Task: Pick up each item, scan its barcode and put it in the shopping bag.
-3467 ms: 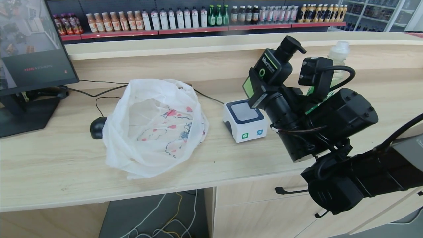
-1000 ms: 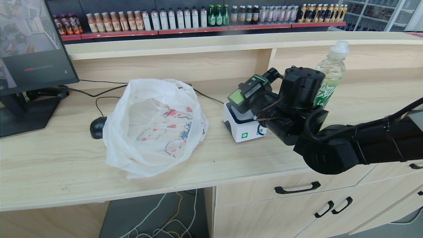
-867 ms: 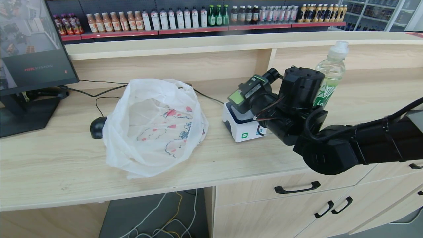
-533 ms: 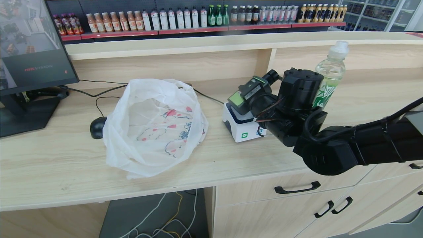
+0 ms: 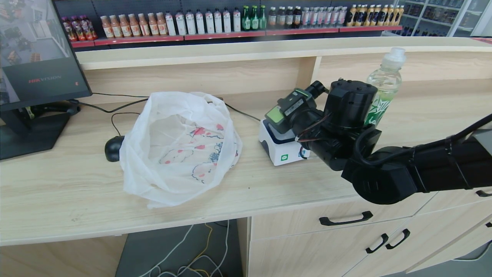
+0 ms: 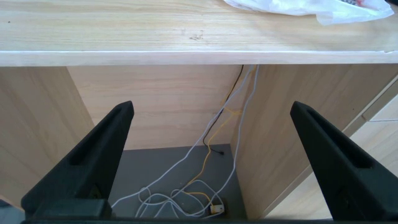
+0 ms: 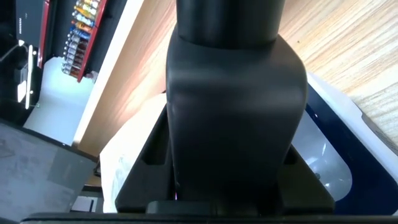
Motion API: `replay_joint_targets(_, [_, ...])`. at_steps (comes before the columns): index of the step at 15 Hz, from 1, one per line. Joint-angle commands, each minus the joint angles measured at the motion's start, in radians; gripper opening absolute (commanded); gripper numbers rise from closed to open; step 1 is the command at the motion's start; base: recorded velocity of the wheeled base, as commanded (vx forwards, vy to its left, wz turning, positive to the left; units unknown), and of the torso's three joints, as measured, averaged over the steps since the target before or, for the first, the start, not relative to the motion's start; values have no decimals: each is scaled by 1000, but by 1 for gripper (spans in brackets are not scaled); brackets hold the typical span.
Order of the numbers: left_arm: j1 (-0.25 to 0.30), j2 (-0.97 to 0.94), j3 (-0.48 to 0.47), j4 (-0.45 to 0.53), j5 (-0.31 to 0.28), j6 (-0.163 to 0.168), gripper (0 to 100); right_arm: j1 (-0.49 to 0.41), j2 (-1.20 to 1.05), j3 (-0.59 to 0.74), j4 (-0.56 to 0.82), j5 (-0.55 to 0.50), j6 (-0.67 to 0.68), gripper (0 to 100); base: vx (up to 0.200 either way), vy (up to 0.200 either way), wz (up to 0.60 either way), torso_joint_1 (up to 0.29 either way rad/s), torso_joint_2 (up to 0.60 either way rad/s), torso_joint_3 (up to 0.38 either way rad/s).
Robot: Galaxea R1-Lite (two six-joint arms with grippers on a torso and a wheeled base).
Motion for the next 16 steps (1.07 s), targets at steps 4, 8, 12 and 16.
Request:
replay_joint_targets(4, [0, 1, 0, 0, 0, 0, 100, 2, -49, -1, 0, -3, -14, 0, 0, 0, 0, 0, 0, 0])
replay_joint_targets(8, [0, 1, 0, 0, 0, 0, 100, 37, -110, 13, -5, -41, -130, 0, 0, 0, 0, 0, 0, 0])
replay_joint_targets(12, [0, 1, 0, 0, 0, 1, 100, 42, -128, 54, -166, -38, -420, 0, 0, 0, 0, 0, 0, 0])
replay_joint_targets(16, [0, 0, 0, 0, 0, 1, 100, 42, -42, 85, -471, 25, -733, 0, 0, 0, 0, 0, 0, 0])
